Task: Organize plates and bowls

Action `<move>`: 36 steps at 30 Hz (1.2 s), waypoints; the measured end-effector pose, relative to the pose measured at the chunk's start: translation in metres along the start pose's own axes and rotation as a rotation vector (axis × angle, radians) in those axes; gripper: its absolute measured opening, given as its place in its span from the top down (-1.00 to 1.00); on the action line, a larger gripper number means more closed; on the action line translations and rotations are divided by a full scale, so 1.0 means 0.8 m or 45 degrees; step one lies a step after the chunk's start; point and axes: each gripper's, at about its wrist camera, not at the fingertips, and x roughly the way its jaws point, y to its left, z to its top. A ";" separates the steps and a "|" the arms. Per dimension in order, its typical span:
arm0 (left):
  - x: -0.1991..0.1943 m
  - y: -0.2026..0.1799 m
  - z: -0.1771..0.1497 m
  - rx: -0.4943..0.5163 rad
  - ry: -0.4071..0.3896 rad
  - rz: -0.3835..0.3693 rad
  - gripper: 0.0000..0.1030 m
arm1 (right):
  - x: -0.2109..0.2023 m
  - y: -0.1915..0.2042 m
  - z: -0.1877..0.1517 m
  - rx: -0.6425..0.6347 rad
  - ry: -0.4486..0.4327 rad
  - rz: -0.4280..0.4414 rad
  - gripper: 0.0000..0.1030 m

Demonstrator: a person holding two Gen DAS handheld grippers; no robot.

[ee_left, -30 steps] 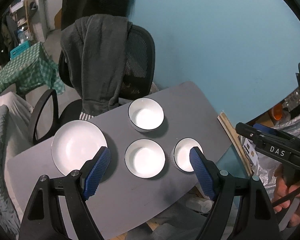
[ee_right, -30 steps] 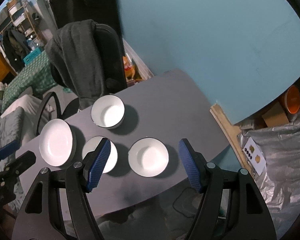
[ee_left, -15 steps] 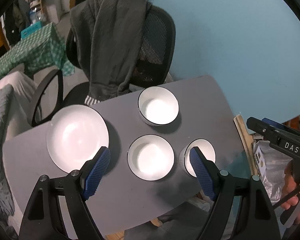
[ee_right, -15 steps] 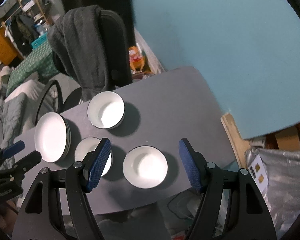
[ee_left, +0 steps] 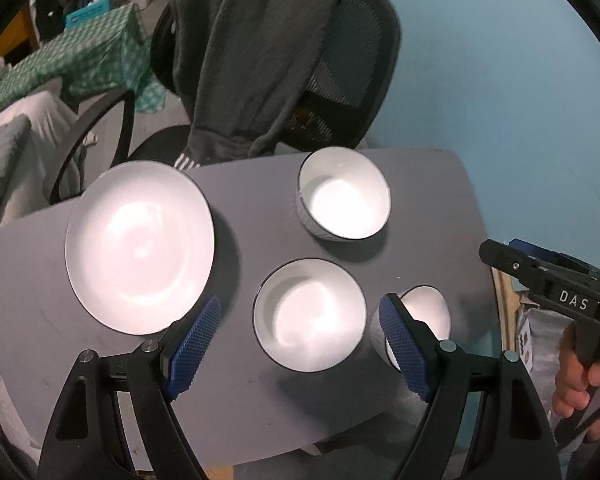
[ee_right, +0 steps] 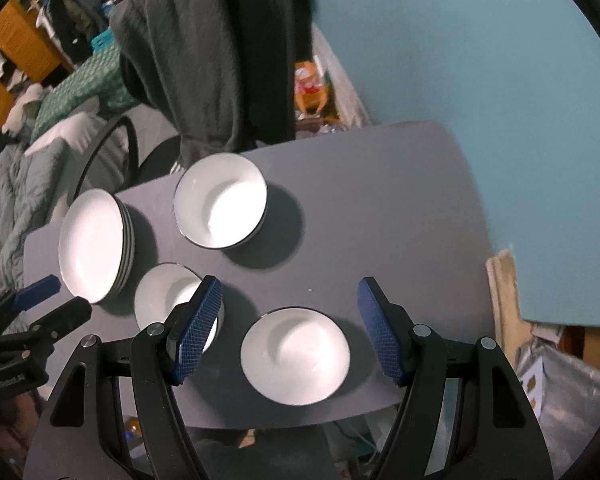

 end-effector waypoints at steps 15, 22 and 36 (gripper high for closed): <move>0.051 0.016 -0.014 0.017 0.035 0.072 -0.61 | 0.074 0.032 -0.005 -0.178 0.116 0.025 -0.36; 0.085 0.021 -0.025 0.026 0.098 0.106 -0.61 | 0.105 0.048 -0.014 -0.259 0.164 0.055 -0.36; 0.119 0.032 -0.036 -0.043 0.183 0.122 -0.53 | 0.155 0.065 -0.016 -0.308 0.254 0.147 -0.36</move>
